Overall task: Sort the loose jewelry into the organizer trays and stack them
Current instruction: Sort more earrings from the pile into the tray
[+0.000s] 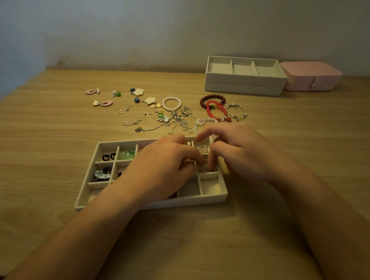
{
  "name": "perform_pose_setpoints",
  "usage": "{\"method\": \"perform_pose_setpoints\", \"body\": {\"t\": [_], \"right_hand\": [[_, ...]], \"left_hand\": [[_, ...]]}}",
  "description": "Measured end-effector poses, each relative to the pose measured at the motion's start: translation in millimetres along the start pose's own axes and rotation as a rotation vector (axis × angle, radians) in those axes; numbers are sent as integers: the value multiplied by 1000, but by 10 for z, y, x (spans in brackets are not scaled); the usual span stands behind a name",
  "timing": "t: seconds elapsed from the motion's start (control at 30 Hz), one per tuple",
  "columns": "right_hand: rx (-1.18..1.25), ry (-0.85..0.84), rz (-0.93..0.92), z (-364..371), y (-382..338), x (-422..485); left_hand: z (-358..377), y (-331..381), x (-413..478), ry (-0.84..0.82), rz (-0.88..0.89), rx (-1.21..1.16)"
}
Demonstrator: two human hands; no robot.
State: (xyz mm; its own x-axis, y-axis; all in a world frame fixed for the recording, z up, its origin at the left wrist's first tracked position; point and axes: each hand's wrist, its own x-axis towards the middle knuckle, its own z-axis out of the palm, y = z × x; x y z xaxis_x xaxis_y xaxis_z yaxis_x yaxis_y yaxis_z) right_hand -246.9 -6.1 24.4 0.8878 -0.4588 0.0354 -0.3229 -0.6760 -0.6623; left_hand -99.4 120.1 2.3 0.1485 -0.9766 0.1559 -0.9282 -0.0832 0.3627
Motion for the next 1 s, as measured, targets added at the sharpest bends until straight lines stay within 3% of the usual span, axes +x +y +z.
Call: {"method": "perform_pose_setpoints", "body": {"t": [0.27, 0.53, 0.83, 1.0], "right_hand": [[-3, 27, -12, 5, 20, 3], [59, 281, -32, -18, 116, 50], [151, 252, -17, 114, 153, 113], [138, 284, -41, 117, 117, 138]], "left_hand": [[-20, 21, -13, 46, 16, -45], [-3, 34, 0, 38, 5, -30], [15, 7, 13, 27, 16, -80], [-20, -60, 32, 74, -29, -218]]}}
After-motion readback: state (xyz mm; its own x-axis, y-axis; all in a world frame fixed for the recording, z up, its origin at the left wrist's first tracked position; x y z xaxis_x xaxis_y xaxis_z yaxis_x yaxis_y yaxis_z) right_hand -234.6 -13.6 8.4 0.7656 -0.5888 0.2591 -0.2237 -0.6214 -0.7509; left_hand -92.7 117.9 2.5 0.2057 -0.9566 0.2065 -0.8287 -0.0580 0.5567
